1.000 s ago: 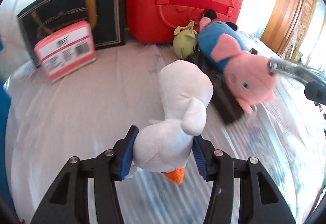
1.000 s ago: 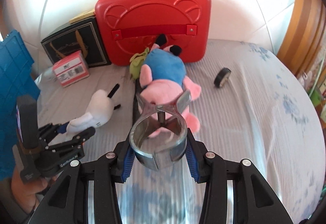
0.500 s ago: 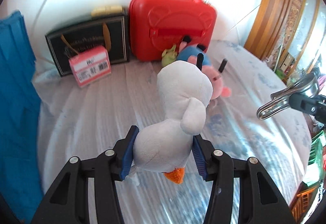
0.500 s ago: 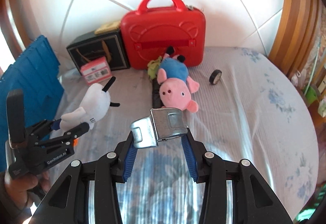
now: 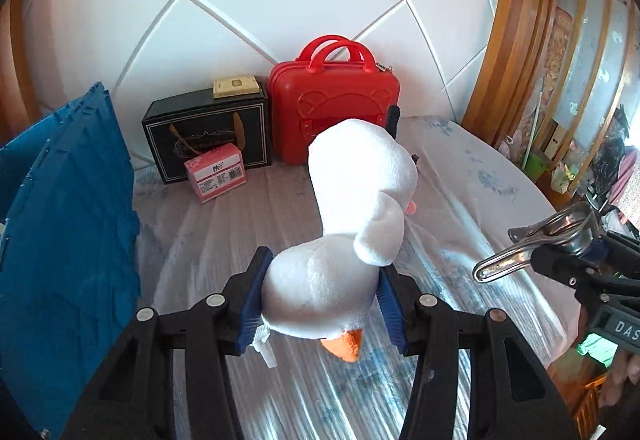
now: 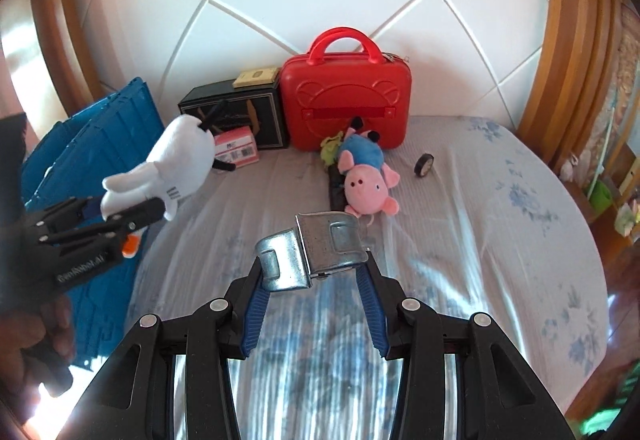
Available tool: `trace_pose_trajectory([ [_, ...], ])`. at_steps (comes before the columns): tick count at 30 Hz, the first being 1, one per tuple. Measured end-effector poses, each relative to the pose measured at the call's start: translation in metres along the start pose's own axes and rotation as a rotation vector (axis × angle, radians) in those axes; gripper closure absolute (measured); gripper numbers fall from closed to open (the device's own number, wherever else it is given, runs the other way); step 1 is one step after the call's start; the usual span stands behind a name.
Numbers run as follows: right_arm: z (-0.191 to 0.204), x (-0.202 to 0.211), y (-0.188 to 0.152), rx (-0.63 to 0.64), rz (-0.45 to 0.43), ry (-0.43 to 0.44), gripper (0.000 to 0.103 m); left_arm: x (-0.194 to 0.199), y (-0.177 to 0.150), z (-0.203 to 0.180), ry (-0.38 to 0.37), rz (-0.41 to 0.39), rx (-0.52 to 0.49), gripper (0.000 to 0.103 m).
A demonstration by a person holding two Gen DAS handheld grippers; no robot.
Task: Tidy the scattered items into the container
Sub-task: 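Lift the duck with the left tool while the right tool lifts the metal clip off the pig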
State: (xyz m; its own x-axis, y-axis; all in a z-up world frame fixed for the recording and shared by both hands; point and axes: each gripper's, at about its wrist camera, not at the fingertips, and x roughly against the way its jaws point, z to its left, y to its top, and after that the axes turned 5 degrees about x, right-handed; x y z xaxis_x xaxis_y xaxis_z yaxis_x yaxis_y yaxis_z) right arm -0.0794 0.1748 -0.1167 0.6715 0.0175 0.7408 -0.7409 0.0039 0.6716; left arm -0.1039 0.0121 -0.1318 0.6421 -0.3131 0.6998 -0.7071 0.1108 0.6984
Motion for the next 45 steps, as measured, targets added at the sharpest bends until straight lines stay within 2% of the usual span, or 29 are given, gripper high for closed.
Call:
trace_pose_trajectory([
  [10, 0.027, 0.051, -0.005, -0.016, -0.051, 0.019, 0.061, 0.083, 0.008, 0.011, 0.000, -0.074, 0.014, 0.053],
  [18, 0.068, 0.079, 0.003, 0.006, -0.092, 0.047, 0.061, 0.126, 0.009, 0.041, -0.001, -0.144, 0.014, 0.053],
  [27, 0.132, 0.093, 0.031, 0.075, -0.132, 0.072, 0.061, 0.167, 0.008, 0.109, 0.032, -0.208, 0.062, 0.053],
  [34, 0.204, 0.092, 0.060, 0.164, -0.158, 0.116, 0.061, 0.190, 0.008, 0.173, 0.070, -0.250, 0.118, 0.053],
  [45, 0.311, 0.082, 0.094, 0.270, -0.178, 0.232, 0.061, 0.207, -0.004, 0.260, 0.165, -0.245, 0.192, 0.053],
])
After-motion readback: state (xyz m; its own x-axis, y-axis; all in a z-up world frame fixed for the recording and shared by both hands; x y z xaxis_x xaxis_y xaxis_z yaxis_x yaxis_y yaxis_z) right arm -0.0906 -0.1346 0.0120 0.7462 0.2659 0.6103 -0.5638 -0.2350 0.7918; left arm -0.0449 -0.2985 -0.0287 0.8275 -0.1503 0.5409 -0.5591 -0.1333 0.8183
